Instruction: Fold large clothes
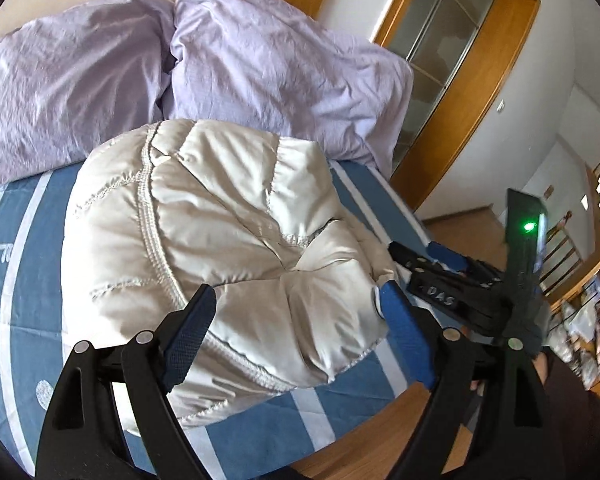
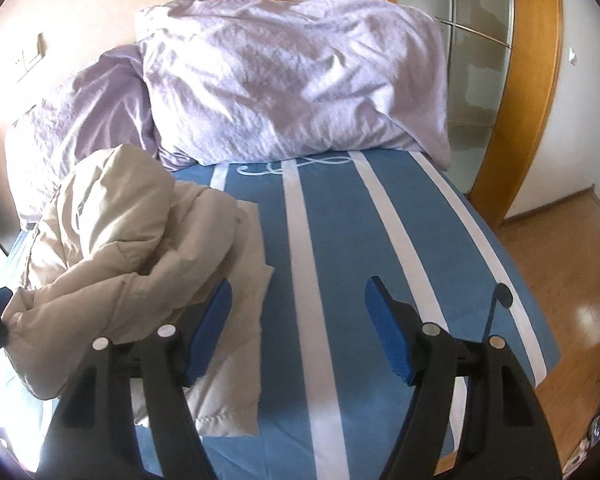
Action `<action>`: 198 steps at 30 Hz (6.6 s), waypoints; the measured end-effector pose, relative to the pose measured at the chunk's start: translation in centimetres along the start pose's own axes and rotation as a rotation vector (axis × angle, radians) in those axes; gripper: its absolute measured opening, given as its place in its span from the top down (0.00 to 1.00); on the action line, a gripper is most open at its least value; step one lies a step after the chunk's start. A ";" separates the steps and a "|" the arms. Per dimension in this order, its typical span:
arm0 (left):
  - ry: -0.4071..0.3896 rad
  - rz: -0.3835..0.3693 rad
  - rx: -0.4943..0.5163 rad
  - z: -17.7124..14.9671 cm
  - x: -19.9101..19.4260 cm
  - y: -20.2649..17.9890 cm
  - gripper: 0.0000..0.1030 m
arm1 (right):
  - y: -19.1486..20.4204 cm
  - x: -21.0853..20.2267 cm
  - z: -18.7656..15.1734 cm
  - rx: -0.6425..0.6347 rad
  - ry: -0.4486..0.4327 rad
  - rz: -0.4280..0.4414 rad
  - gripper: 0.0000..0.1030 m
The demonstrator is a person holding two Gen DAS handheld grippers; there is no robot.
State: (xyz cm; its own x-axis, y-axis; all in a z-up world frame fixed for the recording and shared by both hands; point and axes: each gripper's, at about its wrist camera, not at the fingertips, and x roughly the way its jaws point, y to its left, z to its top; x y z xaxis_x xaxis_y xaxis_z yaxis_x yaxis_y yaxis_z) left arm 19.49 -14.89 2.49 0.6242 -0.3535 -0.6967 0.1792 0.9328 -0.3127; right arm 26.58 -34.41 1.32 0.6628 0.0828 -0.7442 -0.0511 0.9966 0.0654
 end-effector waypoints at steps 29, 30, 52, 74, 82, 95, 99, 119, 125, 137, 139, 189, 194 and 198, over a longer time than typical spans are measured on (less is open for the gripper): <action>0.109 0.099 0.022 -1.8 5.3 2.2 0.18 | 2.0 -0.9 2.8 -0.070 -0.024 0.063 0.33; 0.112 0.097 0.027 -1.9 5.6 2.1 0.18 | 2.2 -0.8 3.0 -0.074 -0.023 0.071 0.33; 0.130 0.065 0.096 -2.4 6.2 2.2 0.18 | 7.7 3.2 4.2 -0.242 0.003 0.304 0.90; 0.070 0.091 0.129 -1.5 4.6 1.0 0.18 | 4.9 9.0 -2.1 -0.091 0.175 0.270 0.98; 0.045 0.103 0.111 -0.1 4.1 1.6 0.18 | 4.5 9.1 -3.0 -0.080 0.145 0.265 0.99; -0.026 0.178 0.100 3.8 3.9 3.6 0.18 | 4.2 9.1 -3.3 -0.064 0.121 0.262 0.99; -0.032 0.205 0.099 4.7 4.5 4.2 0.18 | 4.2 9.1 -3.2 -0.061 0.119 0.260 0.99; -0.031 0.367 0.090 7.0 8.6 8.0 0.14 | 4.2 9.2 -3.2 -0.050 0.109 0.246 0.99; -0.027 0.389 0.091 6.8 9.6 8.7 0.11 | 4.2 9.2 -3.2 -0.039 0.103 0.242 0.99; -0.029 0.419 0.105 5.9 11.4 9.7 0.06 | 4.2 9.1 -3.5 -0.010 0.083 0.230 0.99; -0.031 0.422 0.107 5.7 11.8 9.8 0.05 | 4.3 9.1 -3.5 -0.004 0.080 0.225 0.99; -0.046 0.449 0.108 5.4 13.3 10.1 0.03 | 7.2 11.7 2.2 -0.023 0.024 0.155 0.72; -0.047 0.453 0.115 5.3 13.5 9.9 0.03 | 7.0 12.2 1.7 -0.022 0.014 0.158 0.72; -0.049 0.454 0.119 5.3 13.5 9.9 0.03 | 6.8 12.5 1.5 -0.015 0.011 0.165 0.72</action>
State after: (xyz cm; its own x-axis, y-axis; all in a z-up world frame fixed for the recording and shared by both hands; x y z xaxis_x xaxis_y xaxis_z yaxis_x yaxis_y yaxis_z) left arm 33.76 -10.07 -6.62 0.6939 0.0934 -0.7140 -0.0359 0.9948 0.0952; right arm 35.62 -26.62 -6.53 0.6362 0.2457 -0.7313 -0.1697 0.9693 0.1780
